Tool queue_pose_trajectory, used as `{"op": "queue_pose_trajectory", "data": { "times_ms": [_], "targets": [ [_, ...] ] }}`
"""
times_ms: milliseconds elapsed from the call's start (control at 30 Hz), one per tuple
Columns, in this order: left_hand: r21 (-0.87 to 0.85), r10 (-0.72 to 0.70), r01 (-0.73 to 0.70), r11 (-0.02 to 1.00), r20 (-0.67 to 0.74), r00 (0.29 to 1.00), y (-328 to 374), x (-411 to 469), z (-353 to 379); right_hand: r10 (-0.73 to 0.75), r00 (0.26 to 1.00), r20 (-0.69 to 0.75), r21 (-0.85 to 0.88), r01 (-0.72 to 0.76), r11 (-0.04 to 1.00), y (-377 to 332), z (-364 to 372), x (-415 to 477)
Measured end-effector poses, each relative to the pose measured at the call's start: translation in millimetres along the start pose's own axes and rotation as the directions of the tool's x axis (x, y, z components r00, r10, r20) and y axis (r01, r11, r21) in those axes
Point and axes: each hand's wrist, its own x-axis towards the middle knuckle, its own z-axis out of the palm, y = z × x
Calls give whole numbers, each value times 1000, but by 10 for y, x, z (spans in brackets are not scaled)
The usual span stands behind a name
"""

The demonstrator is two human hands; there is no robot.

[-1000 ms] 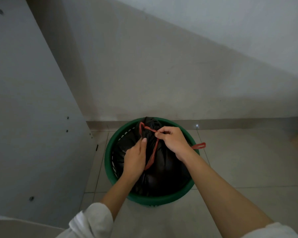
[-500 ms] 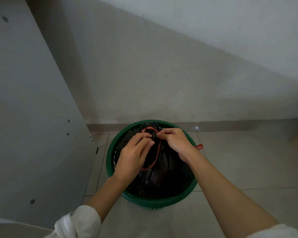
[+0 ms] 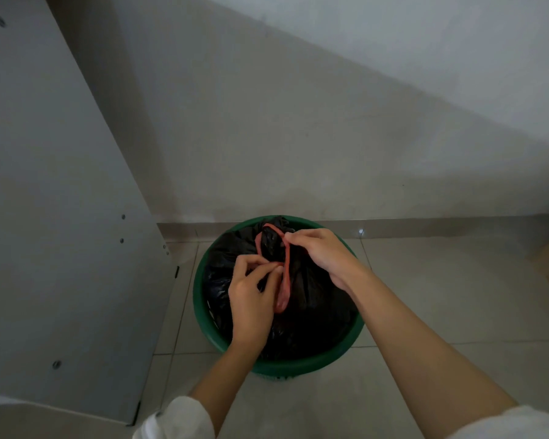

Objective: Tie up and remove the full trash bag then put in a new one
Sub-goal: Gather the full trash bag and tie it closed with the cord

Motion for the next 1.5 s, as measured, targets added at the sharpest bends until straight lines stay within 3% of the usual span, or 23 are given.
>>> {"op": "queue_pose_trajectory", "data": {
  "times_ms": [67,167,233,400,533,733,867,967,1067,1133,1200,1300,1433,1500],
  "targets": [
    [-59,-52,50,997,-21,998,60,-10,16,-33,999,12,-33,34,999,32,-2,9],
    [-83,43,-40,996,35,998,175,1,46,-54,999,1,-54,54,997,40,-11,2],
    [-144,32,-26,989,41,999,250,8,37,-65,998,5,-81,65,995,41,-40,12],
    [-356,-303,305,883,63,951,359,39,30,-45,998,33,-80,47,996,12,-78,-2],
    [-524,-509,481,703,102,855,343,111,71,-51,995,84,-110,60,992,-30,-100,-36],
    [-564,-487,461,685,116,865,334,151,102,-60,988,145,-189,87,978,-43,-157,-32],
    [-608,-475,485,628,195,858,297,204,47,-149,979,140,-230,179,957,-21,-148,-39],
    [-539,-412,460,706,215,885,271,235,-4,-290,943,164,-462,333,822,-22,-95,-5],
    [-397,-282,362,844,244,928,238,272,-71,-347,926,151,-695,349,629,-10,-52,12],
    [-143,-101,123,982,153,983,189,357,-139,-347,928,134,-718,332,612,22,-50,9],
    [94,123,-133,987,114,986,137,510,-207,-328,935,137,-708,323,628,58,-57,-4],
    [156,179,-256,954,391,903,104,766,-204,-321,930,177,-700,348,623,62,-46,-14],
    [243,-38,-169,955,669,743,85,1067,-195,-281,929,239,-713,365,599,37,-38,-43],
    [312,-130,-205,928,784,606,95,1171,-225,-257,930,263,-693,368,620,46,-49,-77]
  ]
}}
